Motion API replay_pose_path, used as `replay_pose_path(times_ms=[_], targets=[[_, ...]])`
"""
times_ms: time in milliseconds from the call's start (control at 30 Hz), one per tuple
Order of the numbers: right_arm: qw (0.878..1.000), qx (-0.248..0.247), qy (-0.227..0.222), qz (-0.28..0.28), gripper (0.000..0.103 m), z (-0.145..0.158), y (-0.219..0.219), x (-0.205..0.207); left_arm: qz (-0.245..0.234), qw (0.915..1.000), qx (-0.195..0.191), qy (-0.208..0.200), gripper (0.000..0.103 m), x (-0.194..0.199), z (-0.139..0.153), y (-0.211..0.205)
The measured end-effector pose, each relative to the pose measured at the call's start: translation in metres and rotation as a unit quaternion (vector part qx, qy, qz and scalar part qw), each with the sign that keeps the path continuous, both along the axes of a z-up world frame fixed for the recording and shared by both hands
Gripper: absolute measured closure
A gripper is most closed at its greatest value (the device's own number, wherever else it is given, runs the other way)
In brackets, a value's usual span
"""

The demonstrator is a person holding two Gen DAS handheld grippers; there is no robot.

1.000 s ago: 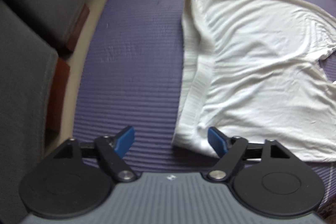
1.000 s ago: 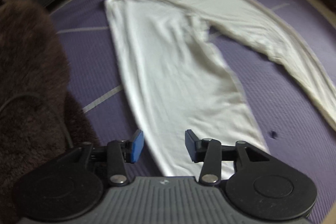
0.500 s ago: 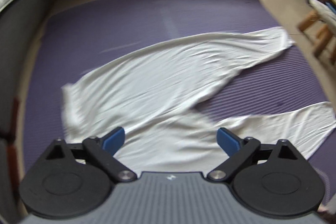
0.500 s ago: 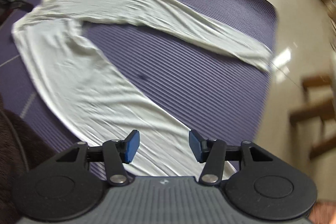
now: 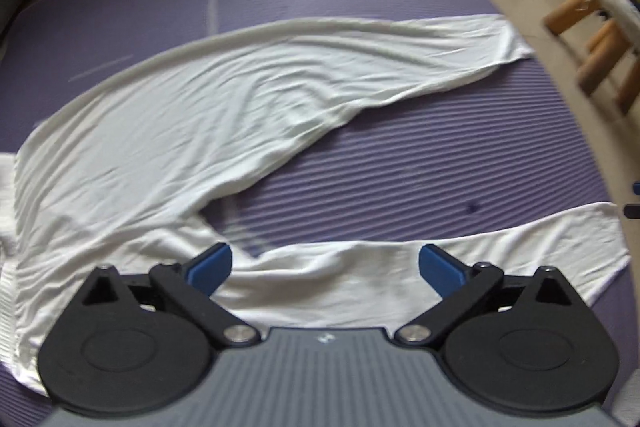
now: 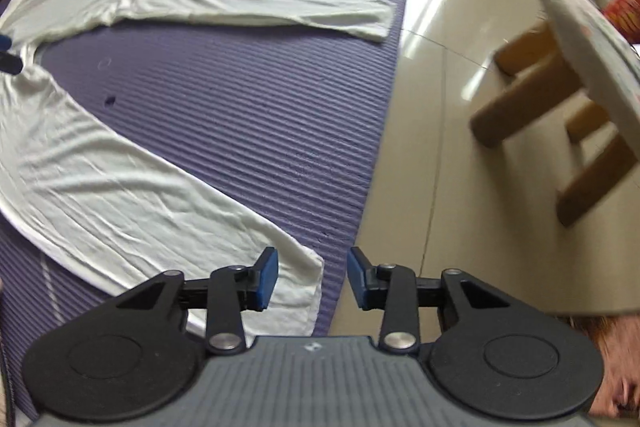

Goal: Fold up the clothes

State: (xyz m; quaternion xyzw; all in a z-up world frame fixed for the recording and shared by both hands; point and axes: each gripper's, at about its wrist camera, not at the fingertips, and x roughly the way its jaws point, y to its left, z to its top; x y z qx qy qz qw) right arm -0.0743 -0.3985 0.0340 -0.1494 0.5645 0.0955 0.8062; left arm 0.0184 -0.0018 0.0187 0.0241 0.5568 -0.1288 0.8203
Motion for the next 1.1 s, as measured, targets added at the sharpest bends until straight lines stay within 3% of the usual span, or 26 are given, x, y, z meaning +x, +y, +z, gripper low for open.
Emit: replay_pose_path(times_ms=[133, 200, 267, 400, 500, 633, 700, 733, 833, 933, 1000, 1100], targets=[[0.999, 0.012, 0.022, 0.020, 0.068, -0.022, 0.003, 0.013, 0.044, 0.9987, -0.025, -0.006, 0.004, 0.014, 0.002, 0.037], [0.999, 0.020, 0.030, 0.024, 0.074, -0.027, 0.006, 0.014, 0.085, 0.9942, -0.065, 0.010, 0.005, 0.025, -0.006, 0.065], [0.999, 0.026, 0.035, 0.015, 0.099, -0.027, 0.008, 0.016, 0.112, 0.9908, -0.073, 0.021, 0.007, 0.033, -0.013, 0.081], [0.999, 0.023, 0.048, 0.001, 0.103, -0.025, 0.013, 0.018, 0.147, 0.9856, -0.080, 0.023, 0.008, 0.041, -0.017, 0.100], [0.998, -0.010, 0.059, -0.006, 0.103, -0.019, 0.008, 0.020, 0.149, 0.9832, -0.101, 0.026, 0.008, 0.044, -0.020, 0.104], [0.996, -0.048, 0.081, -0.008, 0.102, -0.026, 0.011, 0.021, 0.146, 0.9846, -0.094, 0.024, 0.008, 0.047, -0.021, 0.101], [0.995, -0.050, 0.083, -0.008, 0.086, -0.027, 0.011, 0.021, 0.152, 0.9835, -0.097, 0.018, 0.008, 0.048, -0.018, 0.102], [0.996, -0.049, 0.079, -0.008, 0.069, -0.025, 0.011, 0.020, 0.155, 0.9829, -0.098, 0.016, 0.008, 0.047, -0.016, 0.101], [0.998, -0.046, 0.039, 0.006, 0.065, -0.009, 0.021, 0.018, 0.157, 0.9820, -0.105, 0.003, 0.007, 0.042, -0.008, 0.096], [0.999, -0.009, -0.027, 0.026, 0.065, 0.010, 0.046, 0.018, 0.142, 0.9844, -0.104, 0.000, 0.008, 0.040, -0.003, 0.088], [0.994, 0.045, -0.077, 0.058, 0.065, 0.018, 0.077, 0.018, 0.131, 0.9866, -0.098, -0.004, 0.008, 0.038, 0.001, 0.090], [0.982, 0.112, -0.099, 0.112, 0.069, 0.020, 0.128, 0.025, 0.147, 0.9832, -0.106, -0.019, 0.007, 0.034, 0.010, 0.094]])
